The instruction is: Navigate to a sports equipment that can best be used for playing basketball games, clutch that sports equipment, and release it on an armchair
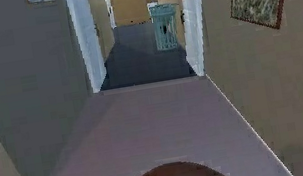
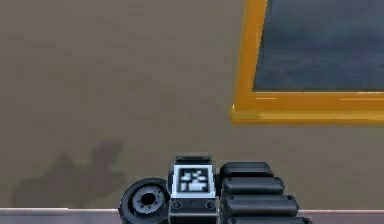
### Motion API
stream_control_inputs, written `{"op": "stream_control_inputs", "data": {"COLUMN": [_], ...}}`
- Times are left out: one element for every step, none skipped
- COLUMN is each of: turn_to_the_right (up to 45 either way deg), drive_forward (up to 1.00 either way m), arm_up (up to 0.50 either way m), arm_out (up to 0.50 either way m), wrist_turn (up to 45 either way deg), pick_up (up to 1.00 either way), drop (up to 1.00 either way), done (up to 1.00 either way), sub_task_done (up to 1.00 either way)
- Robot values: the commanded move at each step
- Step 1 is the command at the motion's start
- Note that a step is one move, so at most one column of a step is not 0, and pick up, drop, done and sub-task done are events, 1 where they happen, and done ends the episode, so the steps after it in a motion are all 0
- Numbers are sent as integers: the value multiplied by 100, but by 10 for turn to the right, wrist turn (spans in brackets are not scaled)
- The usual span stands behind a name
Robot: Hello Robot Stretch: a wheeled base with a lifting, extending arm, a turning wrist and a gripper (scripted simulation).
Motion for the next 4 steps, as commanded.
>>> {"op": "stream_control_inputs", "data": {"turn_to_the_right": [-30, 0, 0, 0], "drive_forward": [0, 100, 100, 100], "arm_up": [0, 0, 0, 0], "arm_out": [0, 0, 0, 0], "wrist_turn": [0, 0, 0, 0], "pick_up": [0, 0, 0, 0], "drop": [0, 0, 0, 0], "done": [0, 0, 0, 0], "sub_task_done": [0, 0, 0, 0]}}
